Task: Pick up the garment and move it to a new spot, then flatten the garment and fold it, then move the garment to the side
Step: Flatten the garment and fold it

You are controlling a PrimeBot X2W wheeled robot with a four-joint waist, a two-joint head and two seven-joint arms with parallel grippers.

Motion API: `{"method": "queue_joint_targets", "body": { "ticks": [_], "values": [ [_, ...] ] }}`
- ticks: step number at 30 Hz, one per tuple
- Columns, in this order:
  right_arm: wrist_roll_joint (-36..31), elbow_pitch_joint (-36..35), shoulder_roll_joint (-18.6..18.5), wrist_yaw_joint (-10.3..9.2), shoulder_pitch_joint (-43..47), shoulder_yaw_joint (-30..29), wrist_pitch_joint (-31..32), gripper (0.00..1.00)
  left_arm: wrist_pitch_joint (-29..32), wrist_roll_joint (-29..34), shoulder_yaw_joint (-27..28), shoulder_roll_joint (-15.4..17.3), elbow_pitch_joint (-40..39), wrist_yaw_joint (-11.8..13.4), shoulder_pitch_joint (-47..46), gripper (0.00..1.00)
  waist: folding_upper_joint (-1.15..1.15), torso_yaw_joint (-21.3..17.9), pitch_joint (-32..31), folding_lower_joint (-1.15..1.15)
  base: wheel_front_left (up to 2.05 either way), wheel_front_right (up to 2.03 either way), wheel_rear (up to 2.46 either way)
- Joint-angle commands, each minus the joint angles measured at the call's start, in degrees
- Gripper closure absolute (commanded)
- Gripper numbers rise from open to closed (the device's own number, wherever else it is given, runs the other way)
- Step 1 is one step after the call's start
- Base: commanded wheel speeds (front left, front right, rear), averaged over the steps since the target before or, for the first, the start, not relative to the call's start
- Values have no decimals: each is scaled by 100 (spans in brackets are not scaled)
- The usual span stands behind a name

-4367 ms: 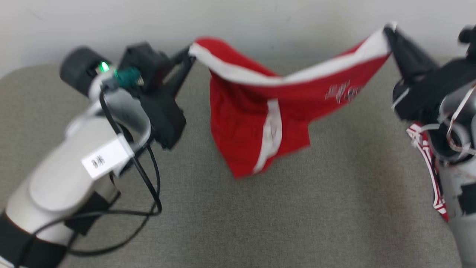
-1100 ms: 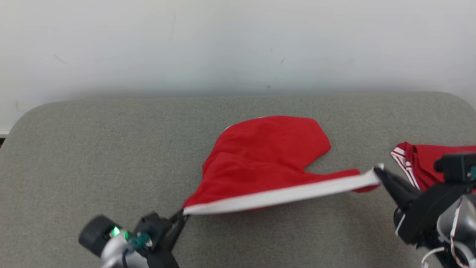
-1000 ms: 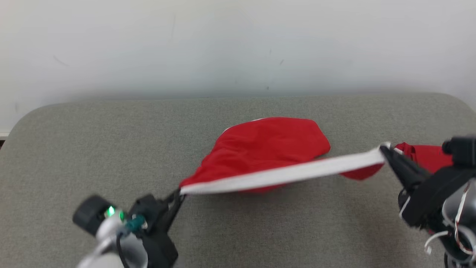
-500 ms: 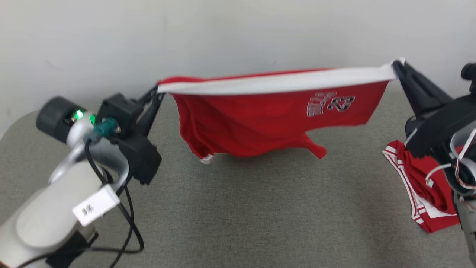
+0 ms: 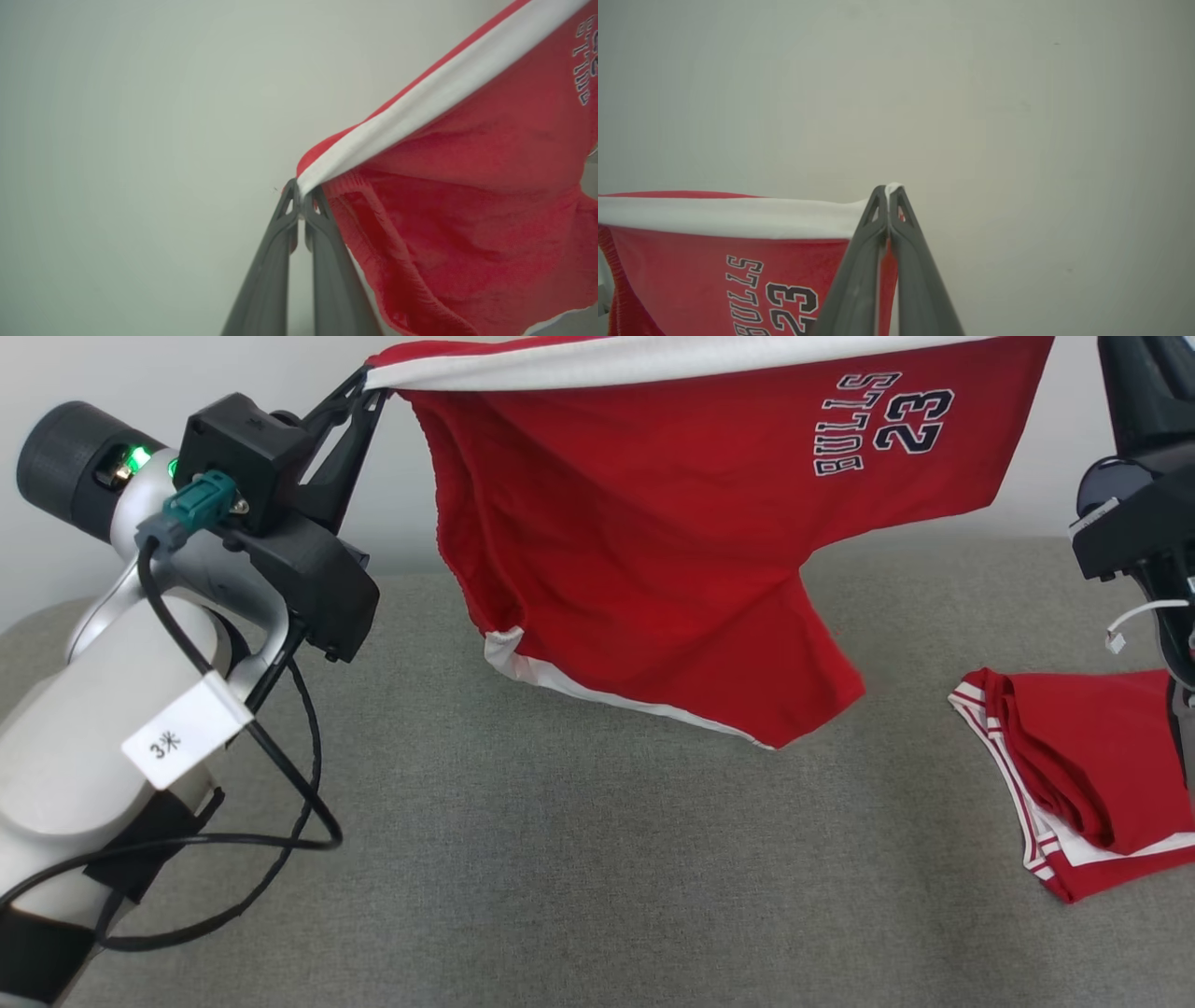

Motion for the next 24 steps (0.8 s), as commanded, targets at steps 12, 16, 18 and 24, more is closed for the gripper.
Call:
{"method": "queue_joint_targets", "body": {
  "ticks": [12, 16, 18, 24],
  "values": [
    [68, 1998, 726, -23, -3597, 155, -642, 100, 23, 277, 219, -269, 1276, -367, -2555, 100, -1, 19, 2732, 0, 0, 0, 0],
    [-402, 2297, 924, -25, -4257, -357, -1791, 100, -623, 654, 283, -330, 1496, 46, -2986, 100, -1, 67, 3056, 0, 0, 0, 0],
    [-597, 2354, 1003, -24, -4429, -412, -2085, 100, -994, 833, 272, -424, 1536, 273, -3120, 100, -1, 110, 3199, 0, 0, 0, 0],
    [-540, 2594, 823, -22, -3813, 421, -1980, 100, -1527, 1051, -73, -712, 1700, 287, -2698, 100, -1, 190, 3443, 0, 0, 0, 0]
  ]
}}
